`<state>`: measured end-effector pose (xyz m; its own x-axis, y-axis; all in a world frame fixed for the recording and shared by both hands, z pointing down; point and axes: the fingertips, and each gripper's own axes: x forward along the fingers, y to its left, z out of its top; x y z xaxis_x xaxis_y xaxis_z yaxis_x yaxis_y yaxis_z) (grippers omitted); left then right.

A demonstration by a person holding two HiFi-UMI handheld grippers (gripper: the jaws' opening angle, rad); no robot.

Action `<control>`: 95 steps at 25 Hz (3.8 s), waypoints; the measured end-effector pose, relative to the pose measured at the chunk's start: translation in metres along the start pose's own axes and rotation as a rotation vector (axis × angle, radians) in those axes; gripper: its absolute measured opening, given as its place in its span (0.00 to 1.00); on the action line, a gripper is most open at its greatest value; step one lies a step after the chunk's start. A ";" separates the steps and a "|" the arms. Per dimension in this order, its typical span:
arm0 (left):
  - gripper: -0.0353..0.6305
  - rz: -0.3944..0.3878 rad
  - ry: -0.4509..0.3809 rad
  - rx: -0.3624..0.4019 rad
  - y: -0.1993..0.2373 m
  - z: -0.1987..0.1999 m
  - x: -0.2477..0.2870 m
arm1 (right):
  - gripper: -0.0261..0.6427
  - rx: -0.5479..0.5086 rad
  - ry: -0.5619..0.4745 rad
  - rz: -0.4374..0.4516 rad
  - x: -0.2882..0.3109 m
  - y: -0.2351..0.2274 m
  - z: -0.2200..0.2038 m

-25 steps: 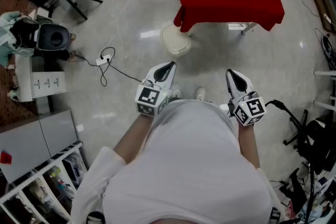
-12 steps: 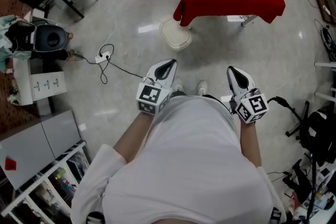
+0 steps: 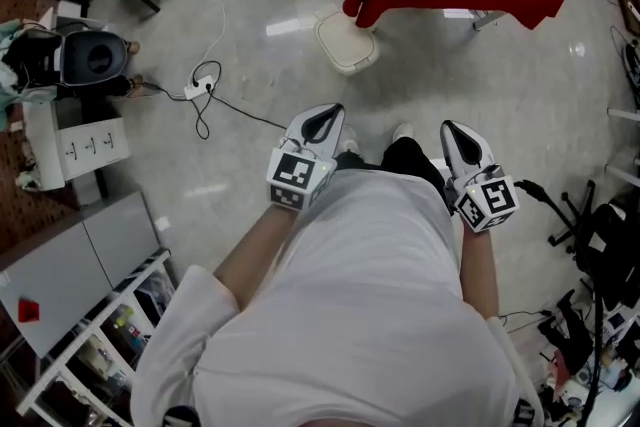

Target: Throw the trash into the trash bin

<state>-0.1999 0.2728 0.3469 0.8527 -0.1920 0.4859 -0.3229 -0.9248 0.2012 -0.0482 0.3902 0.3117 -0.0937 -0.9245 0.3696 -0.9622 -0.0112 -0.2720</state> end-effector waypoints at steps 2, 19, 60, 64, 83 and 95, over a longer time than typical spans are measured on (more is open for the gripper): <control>0.06 0.010 0.012 -0.007 0.003 -0.004 0.003 | 0.04 -0.011 0.016 0.012 0.006 0.001 -0.001; 0.06 0.236 0.092 -0.061 0.025 -0.006 0.130 | 0.04 -0.097 0.179 0.244 0.086 -0.103 0.004; 0.06 0.368 0.594 -0.062 0.146 -0.373 0.409 | 0.04 0.118 0.463 0.291 0.229 -0.238 -0.191; 0.06 0.382 0.623 -0.025 0.157 -0.407 0.436 | 0.04 0.141 0.478 0.280 0.240 -0.247 -0.217; 0.05 0.554 0.792 -0.148 0.170 -0.483 0.470 | 0.04 0.209 0.484 0.214 0.233 -0.283 -0.260; 0.06 0.426 0.668 -0.207 0.175 -0.415 0.450 | 0.04 0.164 0.451 0.238 0.237 -0.256 -0.223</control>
<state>-0.0432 0.1608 0.9536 0.2368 -0.2165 0.9471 -0.6890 -0.7248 0.0066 0.1189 0.2587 0.6674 -0.4392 -0.6539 0.6160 -0.8521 0.0860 -0.5163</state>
